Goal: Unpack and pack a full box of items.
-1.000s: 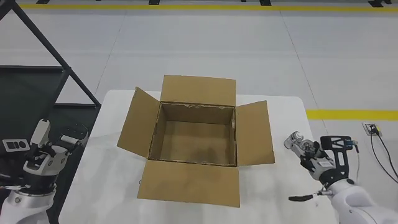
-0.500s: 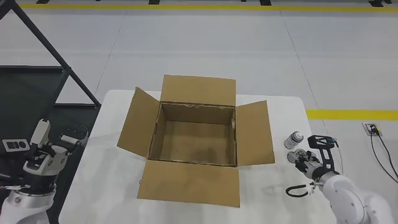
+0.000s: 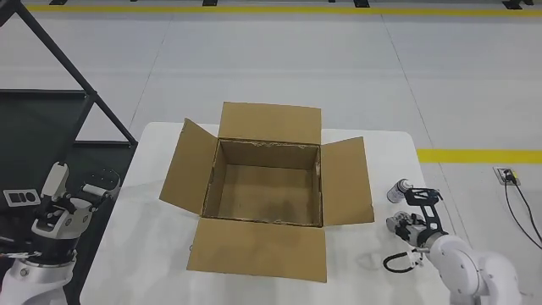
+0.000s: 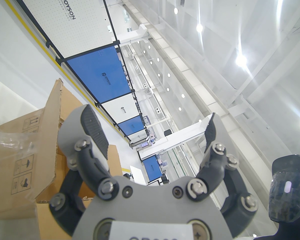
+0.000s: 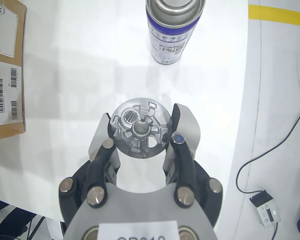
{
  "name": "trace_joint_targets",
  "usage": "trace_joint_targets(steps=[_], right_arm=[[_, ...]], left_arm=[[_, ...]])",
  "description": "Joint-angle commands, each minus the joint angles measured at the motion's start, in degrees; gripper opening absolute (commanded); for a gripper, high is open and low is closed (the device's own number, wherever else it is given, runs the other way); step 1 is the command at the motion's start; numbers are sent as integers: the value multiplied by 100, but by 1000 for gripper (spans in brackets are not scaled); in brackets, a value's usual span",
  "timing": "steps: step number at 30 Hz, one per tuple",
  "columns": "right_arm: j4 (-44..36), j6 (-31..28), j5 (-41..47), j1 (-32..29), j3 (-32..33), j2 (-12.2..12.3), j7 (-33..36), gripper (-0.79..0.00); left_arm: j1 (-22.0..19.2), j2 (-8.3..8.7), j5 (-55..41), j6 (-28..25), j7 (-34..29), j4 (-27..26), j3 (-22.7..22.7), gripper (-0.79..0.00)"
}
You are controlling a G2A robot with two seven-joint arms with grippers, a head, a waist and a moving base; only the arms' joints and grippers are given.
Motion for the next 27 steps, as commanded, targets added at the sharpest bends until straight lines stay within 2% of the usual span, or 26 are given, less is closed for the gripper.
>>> trace_joint_targets(steps=[1,10,22,23,24,27], right_arm=[[66,6,-17,60,-60,8,16,-785],[392,251,-302,352,-265,45,93,-785],[481,427,-416,391,-344,91,110,-785],[479,445,-413,390,-350,94,112,-736],[478,456,-413,387,-357,97,114,-603],[464,491,-417,382,-385,104,102,-563]], left_arm=[[0,0,0,0,0,0,0,0],[0,0,0,0,0,0,0,0],[0,0,0,0,0,0,0,0],[0,0,0,0,0,0,0,0],[0,0,0,0,0,0,0,0],[0,0,0,0,0,0,0,0]])
